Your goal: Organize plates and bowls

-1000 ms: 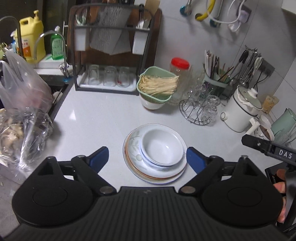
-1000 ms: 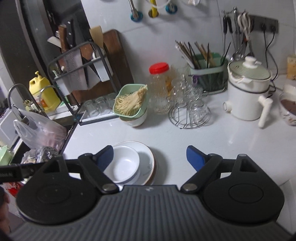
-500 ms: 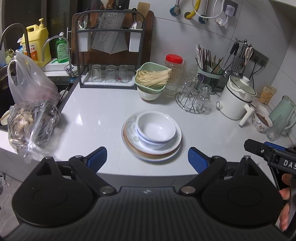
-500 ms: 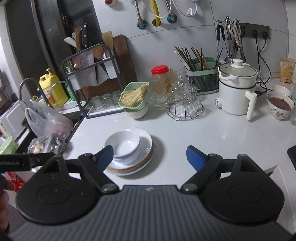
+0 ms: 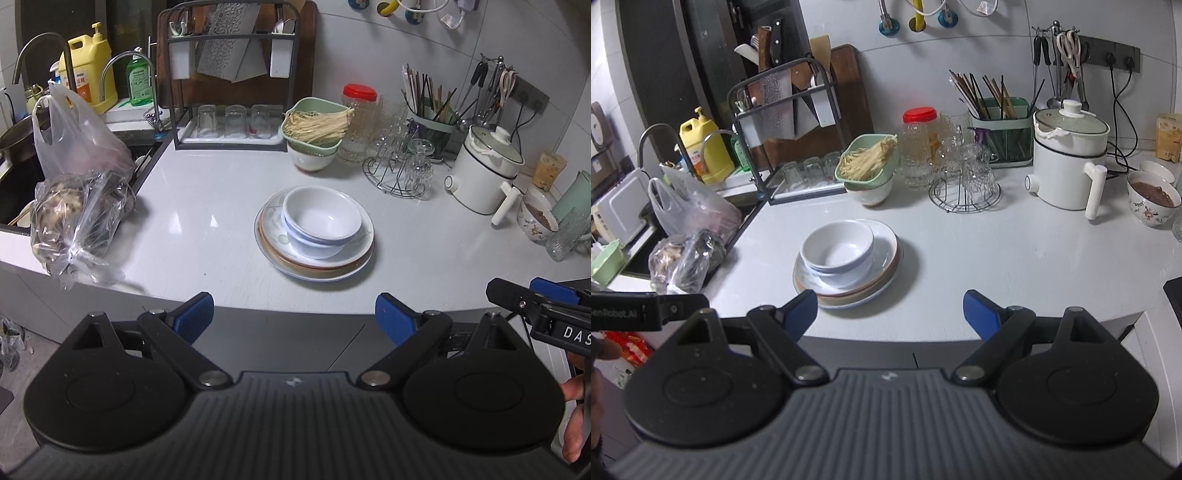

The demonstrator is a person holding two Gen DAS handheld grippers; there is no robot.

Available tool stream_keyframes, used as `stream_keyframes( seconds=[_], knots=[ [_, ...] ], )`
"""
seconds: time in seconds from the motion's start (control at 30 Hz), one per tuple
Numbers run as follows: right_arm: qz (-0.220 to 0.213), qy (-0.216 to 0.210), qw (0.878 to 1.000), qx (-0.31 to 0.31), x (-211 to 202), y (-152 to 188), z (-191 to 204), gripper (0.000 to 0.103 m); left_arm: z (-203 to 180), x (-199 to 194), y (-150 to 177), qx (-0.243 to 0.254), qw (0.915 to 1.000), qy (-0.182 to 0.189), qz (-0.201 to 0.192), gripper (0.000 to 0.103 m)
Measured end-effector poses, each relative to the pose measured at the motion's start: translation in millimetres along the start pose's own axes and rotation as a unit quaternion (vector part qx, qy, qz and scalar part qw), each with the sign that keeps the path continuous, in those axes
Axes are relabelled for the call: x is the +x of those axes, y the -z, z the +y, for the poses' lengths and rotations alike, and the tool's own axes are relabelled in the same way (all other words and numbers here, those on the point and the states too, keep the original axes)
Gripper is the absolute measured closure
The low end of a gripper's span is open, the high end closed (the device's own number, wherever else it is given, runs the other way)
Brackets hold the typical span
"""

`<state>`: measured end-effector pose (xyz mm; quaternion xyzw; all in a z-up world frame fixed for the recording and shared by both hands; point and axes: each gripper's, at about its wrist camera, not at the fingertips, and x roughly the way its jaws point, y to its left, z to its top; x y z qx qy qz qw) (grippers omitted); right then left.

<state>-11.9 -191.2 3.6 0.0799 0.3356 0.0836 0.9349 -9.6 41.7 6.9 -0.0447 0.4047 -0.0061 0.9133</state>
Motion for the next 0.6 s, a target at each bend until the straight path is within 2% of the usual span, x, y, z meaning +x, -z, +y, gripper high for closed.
stream_keyframes(
  seconds=[0.27,0.6],
  knots=[
    [0.011,0.005,1.0,0.002,5.7,1.3,-1.4,0.016,0.6,4.0,0.6,0.0,0.9999,-0.013,0.006,0.007],
    [0.017,0.011,1.0,-0.002,7.9,1.2,-0.3,0.016,5.3,9.4,1.3,-0.006,0.9999,-0.007,0.012,0.006]
  ],
)
